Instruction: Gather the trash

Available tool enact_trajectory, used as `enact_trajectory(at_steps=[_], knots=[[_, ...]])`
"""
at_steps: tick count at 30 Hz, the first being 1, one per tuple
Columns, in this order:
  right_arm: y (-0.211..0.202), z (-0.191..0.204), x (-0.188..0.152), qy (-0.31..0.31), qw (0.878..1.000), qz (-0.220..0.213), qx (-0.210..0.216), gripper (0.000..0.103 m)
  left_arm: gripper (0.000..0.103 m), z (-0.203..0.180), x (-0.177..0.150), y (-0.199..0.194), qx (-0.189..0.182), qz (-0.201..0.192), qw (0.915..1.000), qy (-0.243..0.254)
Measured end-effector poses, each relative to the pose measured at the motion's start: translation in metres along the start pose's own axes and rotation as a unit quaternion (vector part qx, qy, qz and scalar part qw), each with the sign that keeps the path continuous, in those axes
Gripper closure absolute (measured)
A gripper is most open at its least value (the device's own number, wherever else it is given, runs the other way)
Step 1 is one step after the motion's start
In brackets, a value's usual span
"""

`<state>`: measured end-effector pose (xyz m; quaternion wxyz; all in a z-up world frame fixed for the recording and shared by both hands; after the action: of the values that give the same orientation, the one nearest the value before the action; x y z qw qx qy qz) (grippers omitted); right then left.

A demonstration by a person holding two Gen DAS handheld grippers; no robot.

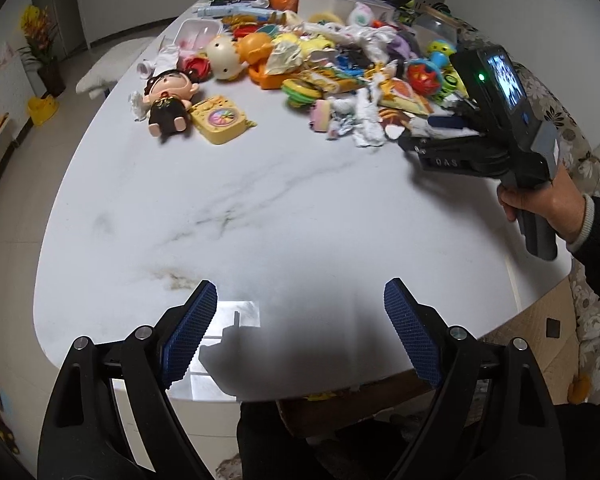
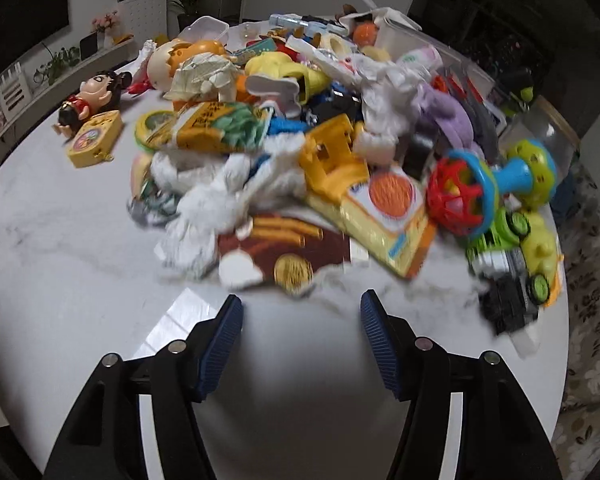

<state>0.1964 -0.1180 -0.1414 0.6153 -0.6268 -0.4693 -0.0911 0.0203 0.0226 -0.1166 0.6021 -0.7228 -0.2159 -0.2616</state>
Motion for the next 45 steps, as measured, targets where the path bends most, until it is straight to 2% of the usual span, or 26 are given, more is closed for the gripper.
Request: enact_trajectory(at_steps=[1, 2, 3, 4, 8, 11, 13, 15, 19, 22, 25, 30, 33, 34, 35, 36, 37, 38, 39, 40, 42, 45], knots=[[0.005, 0.002, 0.007, -0.010, 1.000, -0.007, -0.002, 0.041, 0.019, 0.003, 0.001, 0.002, 0.001, 0.001, 1.0000, 0.002], [0.008, 0.004, 0.011, -0.021, 1.000, -0.013, -0.004, 0.048, 0.019, 0.006, 0.003, 0.004, 0.001, 0.001, 1.0000, 0.005], [0.012, 0.006, 0.015, -0.034, 0.999, -0.019, -0.007, 0.059, 0.019, 0.007, 0.004, 0.006, -0.001, 0.001, 1.0000, 0.007], [0.015, 0.008, 0.018, -0.047, 0.999, -0.018, -0.009, 0.080, 0.019, 0.008, 0.005, 0.008, -0.001, 0.002, 1.0000, 0.008], [0.018, 0.013, 0.026, -0.067, 0.997, -0.025, -0.011, 0.086, 0.019, 0.008, 0.009, 0.018, -0.003, 0.006, 0.9999, 0.012], [-0.006, 0.003, 0.033, 0.008, 0.999, -0.033, 0.016, 0.100, 0.019, -0.003, 0.019, 0.028, -0.006, -0.003, 0.9997, 0.024], [-0.033, -0.011, 0.031, 0.089, 0.994, -0.036, 0.046, 0.102, 0.019, -0.012, 0.029, 0.035, -0.009, -0.014, 0.9993, 0.032], [-0.061, -0.026, 0.019, 0.167, 0.982, -0.033, 0.076, 0.102, 0.019, -0.029, 0.044, 0.046, -0.018, -0.024, 0.9988, 0.038], [-0.095, -0.044, -0.015, 0.255, 0.962, -0.018, 0.099, 0.102, 0.019, -0.069, 0.078, 0.069, -0.032, -0.054, 0.9959, 0.065], [-0.116, -0.057, -0.046, 0.280, 0.956, -0.004, 0.084, 0.102, 0.019, -0.091, 0.103, 0.089, -0.015, -0.077, 0.9913, 0.106], [-0.134, -0.064, -0.072, 0.304, 0.950, 0.002, 0.072, 0.101, 0.019, -0.091, 0.126, 0.109, 0.019, -0.089, 0.9868, 0.133], [-0.153, -0.066, -0.097, 0.333, 0.941, 0.003, 0.066, 0.101, 0.019, -0.077, 0.161, 0.146, 0.040, -0.078, 0.9880, 0.127], [-0.155, -0.064, -0.103, 0.350, 0.934, 0.005, 0.066, 0.101, 0.020, -0.069, 0.173, 0.179, 0.060, -0.054, 0.9884, 0.128], [-0.155, -0.062, -0.104, 0.354, 0.933, 0.004, 0.065, 0.101, 0.023, -0.065, 0.175, 0.187, 0.067, -0.050, 0.9888, 0.123], [-0.157, -0.061, -0.104, 0.356, 0.932, 0.004, 0.065, 0.101, 0.037, -0.062, 0.178, 0.190, 0.075, -0.051, 0.9887, 0.120], [-0.158, -0.061, -0.104, 0.357, 0.932, 0.004, 0.065, 0.101, 0.046, -0.059, 0.179, 0.189, 0.073, -0.051, 0.9894, 0.115], [-0.160, -0.061, -0.104, 0.357, 0.932, 0.001, 0.065, 0.101, 0.054, -0.059, 0.181, 0.183, 0.057, -0.055, 0.9913, 0.105], [-0.163, -0.060, -0.102, 0.356, 0.932, -0.001, 0.066, 0.101, 0.073, -0.060, 0.183, 0.171, 0.037, -0.062, 0.9929, 0.095], [-0.164, -0.061, -0.101, 0.355, 0.933, -0.003, 0.067, 0.101, 0.087, -0.061, 0.185, 0.160, 0.022, -0.068, 0.9936, 0.087], [-0.165, -0.061, -0.099, 0.353, 0.933, -0.006, 0.068, 0.101, 0.090, -0.064, 0.184, 0.149, 0.003, -0.066, 0.9947, 0.078], [-0.167, -0.062, -0.095, 0.349, 0.934, -0.011, 0.073, 0.101, 0.090, -0.069, 0.185, 0.114, -0.031, -0.087, 0.9939, 0.061], [-0.169, -0.062, -0.089, 0.339, 0.937, -0.016, 0.082, 0.101, 0.090, -0.085, 0.175, 0.056, -0.049, -0.114, 0.9887, 0.084]])
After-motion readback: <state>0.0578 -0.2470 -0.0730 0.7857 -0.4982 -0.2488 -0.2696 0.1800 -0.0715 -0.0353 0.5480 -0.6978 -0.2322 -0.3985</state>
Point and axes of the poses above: each gripper's, at about its wrist camera, not at the fingertips, and y roughly the way its jaws point, z to its left, x to its top, the point moved 10 cm from there along y, roughly the way its jaws point, and after that the axes turned 12 degrees about -z, right-handed, at the moved point
